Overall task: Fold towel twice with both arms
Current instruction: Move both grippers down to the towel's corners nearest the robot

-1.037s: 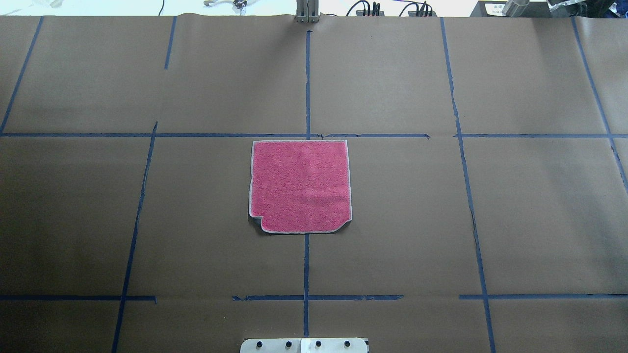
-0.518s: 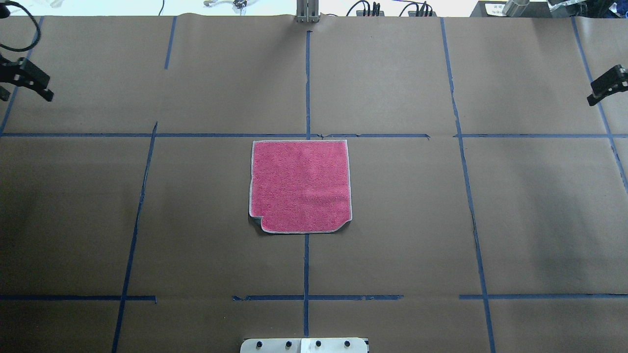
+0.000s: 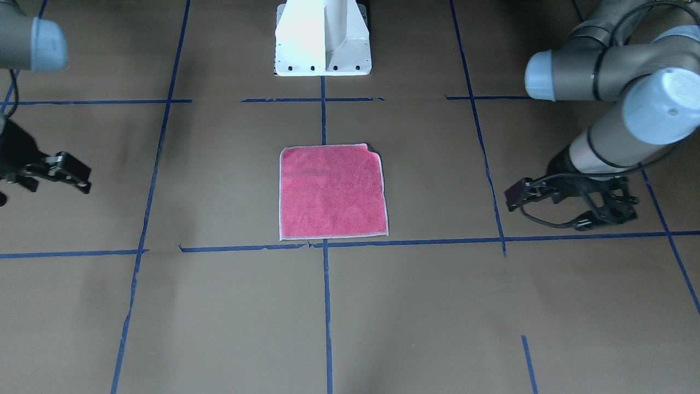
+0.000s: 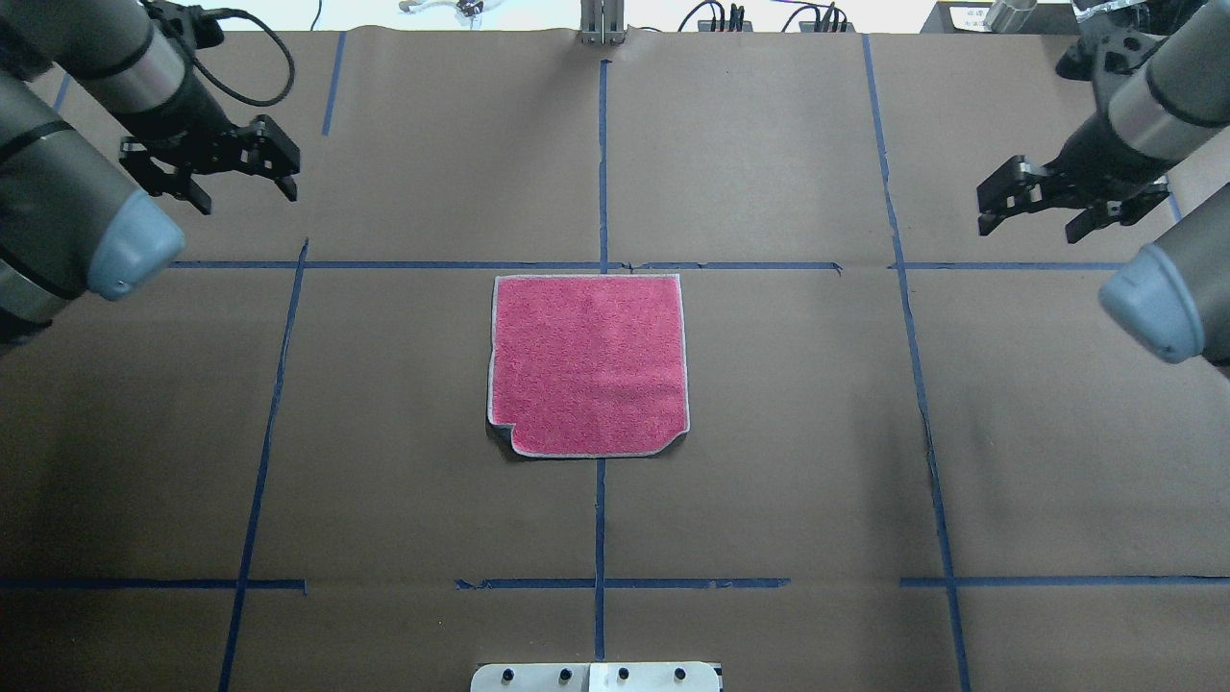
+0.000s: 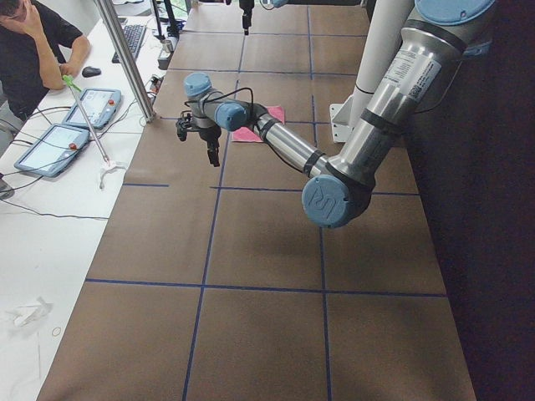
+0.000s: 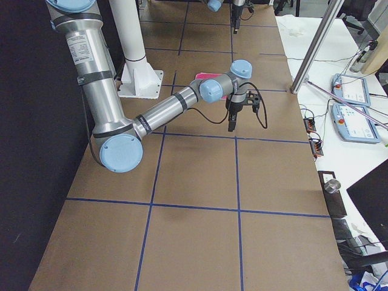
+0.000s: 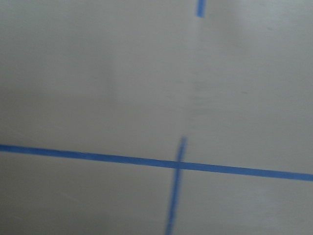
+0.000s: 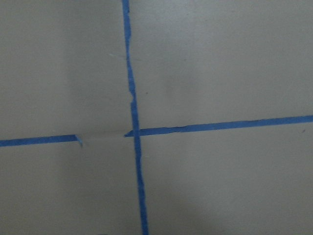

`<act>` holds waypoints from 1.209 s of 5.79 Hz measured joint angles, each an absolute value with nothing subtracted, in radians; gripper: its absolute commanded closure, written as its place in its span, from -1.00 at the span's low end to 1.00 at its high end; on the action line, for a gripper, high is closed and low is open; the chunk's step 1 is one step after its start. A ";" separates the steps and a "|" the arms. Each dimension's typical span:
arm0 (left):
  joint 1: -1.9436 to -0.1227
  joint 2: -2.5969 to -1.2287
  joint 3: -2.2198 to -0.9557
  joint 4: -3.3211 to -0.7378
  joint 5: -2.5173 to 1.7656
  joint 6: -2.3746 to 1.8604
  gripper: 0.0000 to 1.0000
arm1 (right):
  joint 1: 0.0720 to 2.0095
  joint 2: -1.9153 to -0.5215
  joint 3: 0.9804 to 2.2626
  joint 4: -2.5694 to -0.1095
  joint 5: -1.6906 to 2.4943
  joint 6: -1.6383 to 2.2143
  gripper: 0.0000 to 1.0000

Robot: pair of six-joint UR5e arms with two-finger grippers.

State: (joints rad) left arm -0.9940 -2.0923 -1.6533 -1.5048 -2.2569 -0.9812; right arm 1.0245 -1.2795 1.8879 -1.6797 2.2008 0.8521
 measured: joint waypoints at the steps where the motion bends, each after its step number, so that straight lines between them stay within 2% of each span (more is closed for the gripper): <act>1: -0.926 -2.126 -1.681 -1.505 -2.228 -1.154 -1.00 | 0.933 -1.251 1.923 -1.680 2.143 1.012 -1.00; 4: -0.689 -2.226 -1.716 -1.486 -2.093 -1.589 -1.00 | 0.727 -1.176 1.956 -1.680 1.996 1.321 -1.00; 7: -0.497 -2.253 -1.755 -1.429 -1.947 -1.763 -1.00 | 0.557 -1.125 1.956 -1.680 1.890 1.536 -1.00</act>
